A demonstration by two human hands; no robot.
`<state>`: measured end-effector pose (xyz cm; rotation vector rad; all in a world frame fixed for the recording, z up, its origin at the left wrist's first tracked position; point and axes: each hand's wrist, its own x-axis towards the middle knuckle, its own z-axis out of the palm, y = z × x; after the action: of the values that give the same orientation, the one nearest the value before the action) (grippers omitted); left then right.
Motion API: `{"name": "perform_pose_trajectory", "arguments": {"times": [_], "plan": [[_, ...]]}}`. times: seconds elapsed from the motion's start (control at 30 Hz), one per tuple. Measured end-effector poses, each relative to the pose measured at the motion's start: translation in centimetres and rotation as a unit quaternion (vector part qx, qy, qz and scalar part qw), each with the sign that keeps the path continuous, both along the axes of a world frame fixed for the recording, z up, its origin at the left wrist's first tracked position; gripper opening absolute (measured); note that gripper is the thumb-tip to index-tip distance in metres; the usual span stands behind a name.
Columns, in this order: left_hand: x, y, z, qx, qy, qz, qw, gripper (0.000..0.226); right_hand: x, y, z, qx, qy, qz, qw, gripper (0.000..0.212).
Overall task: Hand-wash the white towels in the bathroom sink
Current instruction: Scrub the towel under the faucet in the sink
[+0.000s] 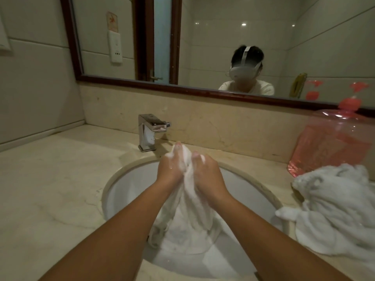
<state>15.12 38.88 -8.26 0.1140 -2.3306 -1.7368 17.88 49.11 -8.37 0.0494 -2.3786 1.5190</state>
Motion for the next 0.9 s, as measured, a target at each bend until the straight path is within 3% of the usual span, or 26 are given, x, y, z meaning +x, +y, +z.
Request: {"name": "perform_pose_trajectory", "arguments": {"times": [0.1, 0.17, 0.2, 0.3, 0.37, 0.47, 0.57, 0.63, 0.7, 0.8, 0.83, 0.9], "plan": [[0.5, -0.7, 0.6, 0.151, -0.085, 0.031, 0.984, 0.091, 0.8, 1.1, -0.2, -0.163, -0.072, 0.034, 0.983, 0.035], [0.0, -1.2, 0.3, 0.258, -0.122, -0.002, 0.958, 0.124, 0.9, 1.7, -0.6, -0.212, -0.180, 0.080, 0.957, 0.065], [0.1, -1.3, 0.3, 0.287, -0.136, -0.022, 0.948, 0.125, 0.9, 1.7, -1.0, -0.220, -0.203, 0.103, 0.949, 0.072], [1.6, -2.1, 1.5, 0.339, -0.146, -0.121, 0.921, 0.082, 0.5, 1.2, -1.2, -0.173, -0.150, 0.114, 0.967, 0.077], [1.5, -2.4, 1.0, 0.345, -0.106, -0.172, 0.917, 0.061, 0.1, 1.4, -0.7, -0.202, -0.124, 0.070, 0.969, 0.083], [1.9, -1.6, 1.0, 0.272, -0.015, -0.208, 0.939, 0.047, -0.7, 2.1, -0.3, -0.367, -0.140, 0.065, 0.917, 0.066], [2.1, -0.7, 0.2, 0.193, 0.012, -0.240, 0.951, 0.057, -0.7, 2.3, -0.1, -0.449, -0.163, 0.103, 0.872, 0.064], [2.2, -0.4, -0.2, 0.208, -0.008, -0.252, 0.945, 0.066, -0.5, 2.2, 0.1, -0.425, -0.123, 0.110, 0.890, 0.040], [2.2, -0.4, -0.4, 0.209, -0.017, -0.229, 0.951, 0.062, -0.1, 2.0, 0.6, -0.348, -0.083, 0.104, 0.928, 0.023], [1.1, -0.6, -0.5, 0.219, -0.034, -0.085, 0.971, 0.050, -0.5, 2.6, 0.3, -0.191, -0.039, 0.036, 0.980, 0.019], [0.5, -0.9, -0.6, 0.235, -0.041, -0.051, 0.970, 0.057, -0.8, 3.3, 0.1, -0.154, -0.030, -0.010, 0.988, 0.021], [-1.0, -1.8, -1.1, 0.267, -0.068, -0.029, 0.961, 0.081, -1.6, 4.7, 0.0, -0.170, -0.028, -0.090, 0.981, 0.030]]}}
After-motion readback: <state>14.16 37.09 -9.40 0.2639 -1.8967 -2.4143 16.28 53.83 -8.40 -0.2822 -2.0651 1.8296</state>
